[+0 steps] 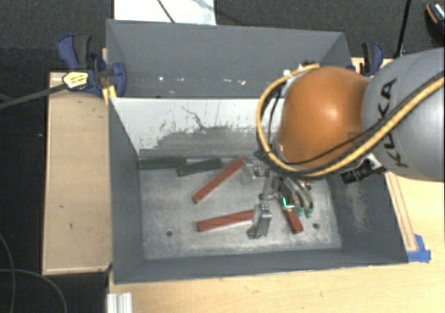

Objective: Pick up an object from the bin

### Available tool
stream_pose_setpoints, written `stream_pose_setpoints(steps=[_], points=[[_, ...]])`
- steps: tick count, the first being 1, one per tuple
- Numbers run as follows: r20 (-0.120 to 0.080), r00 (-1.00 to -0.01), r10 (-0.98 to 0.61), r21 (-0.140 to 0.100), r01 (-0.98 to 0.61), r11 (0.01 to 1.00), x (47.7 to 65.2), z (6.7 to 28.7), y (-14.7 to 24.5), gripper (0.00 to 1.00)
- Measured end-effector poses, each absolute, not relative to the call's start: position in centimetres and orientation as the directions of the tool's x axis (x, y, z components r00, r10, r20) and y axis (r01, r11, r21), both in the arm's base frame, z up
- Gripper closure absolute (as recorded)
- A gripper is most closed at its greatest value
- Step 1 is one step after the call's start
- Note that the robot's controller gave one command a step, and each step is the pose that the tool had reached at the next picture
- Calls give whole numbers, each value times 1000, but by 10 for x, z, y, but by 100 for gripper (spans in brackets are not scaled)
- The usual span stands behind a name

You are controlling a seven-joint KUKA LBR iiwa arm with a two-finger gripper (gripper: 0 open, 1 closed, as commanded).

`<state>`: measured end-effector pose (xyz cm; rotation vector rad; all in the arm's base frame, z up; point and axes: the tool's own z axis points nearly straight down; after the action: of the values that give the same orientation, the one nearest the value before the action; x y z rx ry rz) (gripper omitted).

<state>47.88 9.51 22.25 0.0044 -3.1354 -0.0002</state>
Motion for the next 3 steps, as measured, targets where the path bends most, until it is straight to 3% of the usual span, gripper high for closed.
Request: stream_pose_setpoints(steps=[1, 2, 3], points=[[5, -992, -125, 0, -125, 992, 495, 66, 81, 0], [-5, -1000, 5, 2, 5, 1000, 484, 101, 94, 0], [-4, -994, 109, 1, 109, 994, 487, 100, 76, 0]])
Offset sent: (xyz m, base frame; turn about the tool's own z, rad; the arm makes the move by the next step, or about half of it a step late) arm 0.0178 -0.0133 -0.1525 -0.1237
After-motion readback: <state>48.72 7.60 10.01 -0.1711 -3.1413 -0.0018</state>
